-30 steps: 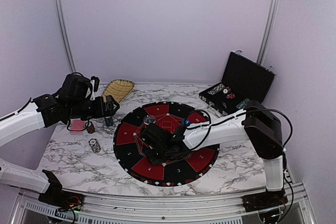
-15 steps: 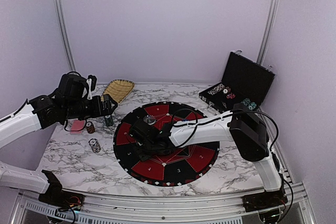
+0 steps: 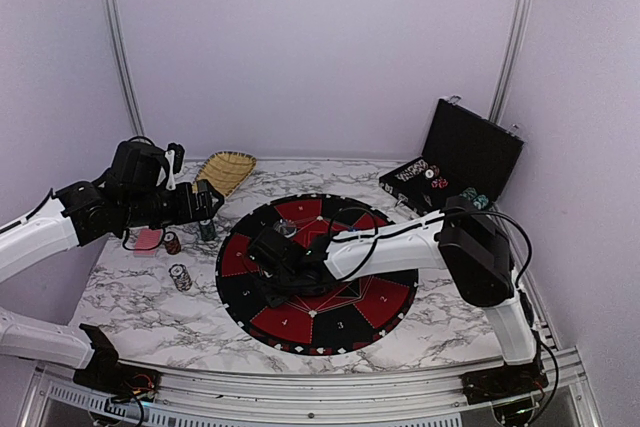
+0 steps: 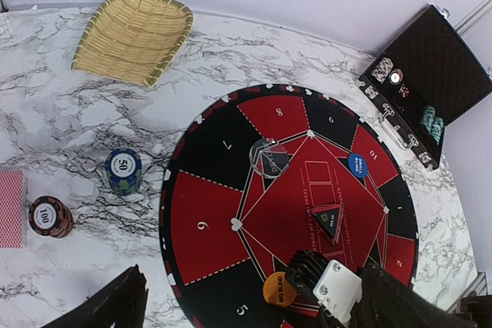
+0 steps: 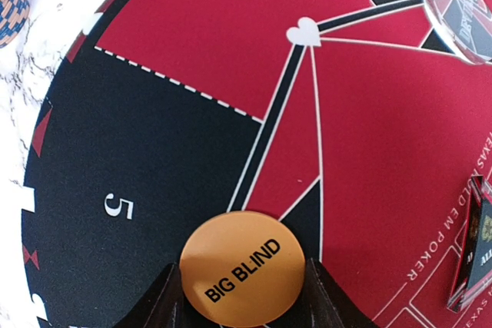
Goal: Distribute texas hold em gaming equipment
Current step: Move the big blind button to position 5.
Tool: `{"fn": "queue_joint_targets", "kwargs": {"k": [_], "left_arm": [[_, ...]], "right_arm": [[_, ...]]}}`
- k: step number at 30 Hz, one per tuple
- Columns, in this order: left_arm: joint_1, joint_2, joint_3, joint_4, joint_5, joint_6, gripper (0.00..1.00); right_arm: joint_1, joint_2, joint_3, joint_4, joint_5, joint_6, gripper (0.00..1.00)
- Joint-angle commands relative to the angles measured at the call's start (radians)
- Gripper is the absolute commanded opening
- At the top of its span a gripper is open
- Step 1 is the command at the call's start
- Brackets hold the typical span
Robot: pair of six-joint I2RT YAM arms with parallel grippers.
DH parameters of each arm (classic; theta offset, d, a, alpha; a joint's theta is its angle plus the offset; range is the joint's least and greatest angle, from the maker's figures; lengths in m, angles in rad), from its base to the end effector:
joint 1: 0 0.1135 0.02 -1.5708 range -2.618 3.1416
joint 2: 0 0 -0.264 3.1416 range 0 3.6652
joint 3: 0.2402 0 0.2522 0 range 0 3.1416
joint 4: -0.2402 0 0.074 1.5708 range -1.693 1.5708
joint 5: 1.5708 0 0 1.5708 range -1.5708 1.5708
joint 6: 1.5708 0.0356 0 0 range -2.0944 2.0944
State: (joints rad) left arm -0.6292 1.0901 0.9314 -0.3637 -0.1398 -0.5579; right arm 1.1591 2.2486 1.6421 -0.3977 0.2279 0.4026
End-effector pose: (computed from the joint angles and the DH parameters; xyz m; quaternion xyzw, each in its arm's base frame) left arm 0.2002 -0.1396 0.3136 -0.0041 0.8643 -0.2291 0.4477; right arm 0.1992 0.4361 0.1371 -0.3227 0.8982 0.1179 0.2741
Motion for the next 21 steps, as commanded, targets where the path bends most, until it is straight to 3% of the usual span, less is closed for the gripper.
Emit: {"fn": "queue_joint_targets", "kwargs": {"k": [1,15,21], "left_arm": [[0.006,0.004,0.007,0.013,-0.011,0.008,0.99],[0.006,0.015,0.014,0.014,-0.005,0.007,0.99],[0.006,0.017,0.017,0.014,-0.003,0.007,0.99]], "right_arm": [[-0.031,0.011,-0.052,-0.079,0.009,-0.001,0.48],[-0.032,-0.013,-0.06,-0.07,-0.016,-0.005,0.52],[-0.032,-0.043,-0.061,-0.067,-0.025,-0.008,0.64]]}}
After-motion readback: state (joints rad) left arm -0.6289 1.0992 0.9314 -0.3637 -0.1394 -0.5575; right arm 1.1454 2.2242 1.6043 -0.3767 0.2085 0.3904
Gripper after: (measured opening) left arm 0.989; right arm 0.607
